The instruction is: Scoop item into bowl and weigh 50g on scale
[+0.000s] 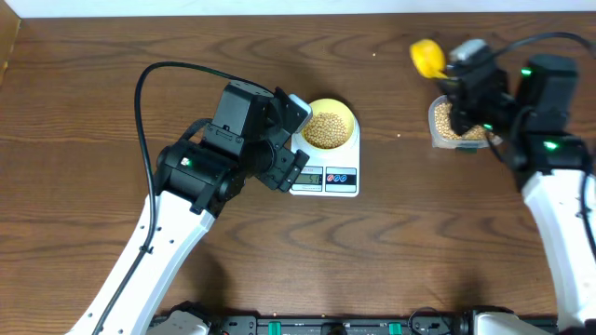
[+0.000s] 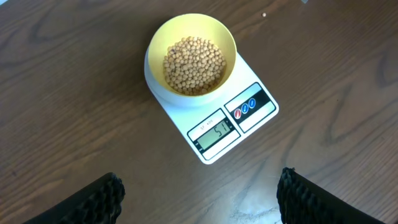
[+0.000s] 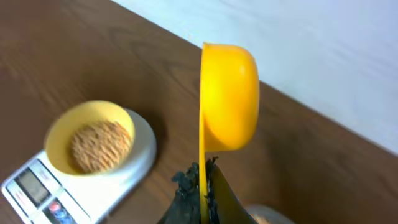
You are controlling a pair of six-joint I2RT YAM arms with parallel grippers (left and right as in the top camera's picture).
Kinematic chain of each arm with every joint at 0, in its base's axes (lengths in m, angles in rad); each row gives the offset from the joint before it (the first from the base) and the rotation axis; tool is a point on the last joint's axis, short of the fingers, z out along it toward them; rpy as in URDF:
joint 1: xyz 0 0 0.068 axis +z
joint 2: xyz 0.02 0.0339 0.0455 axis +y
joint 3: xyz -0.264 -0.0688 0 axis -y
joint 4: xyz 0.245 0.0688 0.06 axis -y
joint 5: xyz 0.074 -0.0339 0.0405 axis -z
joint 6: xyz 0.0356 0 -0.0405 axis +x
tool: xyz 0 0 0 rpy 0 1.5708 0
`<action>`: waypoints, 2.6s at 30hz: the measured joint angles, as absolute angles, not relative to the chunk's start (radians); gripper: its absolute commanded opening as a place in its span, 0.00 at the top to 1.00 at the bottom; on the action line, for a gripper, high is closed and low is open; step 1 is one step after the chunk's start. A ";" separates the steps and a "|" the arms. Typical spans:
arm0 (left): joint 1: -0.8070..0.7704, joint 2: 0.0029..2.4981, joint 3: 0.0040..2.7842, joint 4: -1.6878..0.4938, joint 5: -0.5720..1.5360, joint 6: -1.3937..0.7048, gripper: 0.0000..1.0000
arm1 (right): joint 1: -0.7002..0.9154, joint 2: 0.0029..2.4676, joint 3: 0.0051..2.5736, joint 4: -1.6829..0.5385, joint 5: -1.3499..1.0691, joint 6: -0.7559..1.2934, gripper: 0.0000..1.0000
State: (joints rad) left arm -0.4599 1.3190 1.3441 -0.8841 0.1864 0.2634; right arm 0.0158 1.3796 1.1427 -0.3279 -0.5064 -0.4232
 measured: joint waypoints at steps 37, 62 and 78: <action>-0.460 1.319 1.344 -0.884 0.186 0.263 0.19 | 0.369 1.750 1.143 -0.226 -0.418 -0.429 0.99; -0.460 1.319 1.344 -0.884 0.186 0.263 0.19 | 0.369 1.750 1.143 -0.284 -0.408 -0.577 0.99; -0.460 1.319 1.344 -0.884 0.186 0.263 0.19 | 0.373 1.750 1.143 -0.310 -0.360 -0.591 0.99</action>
State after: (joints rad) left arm -0.4599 1.3190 1.3441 -0.8841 0.1860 0.2634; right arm 0.3733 1.7496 1.1427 -0.3099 -0.3595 -0.5915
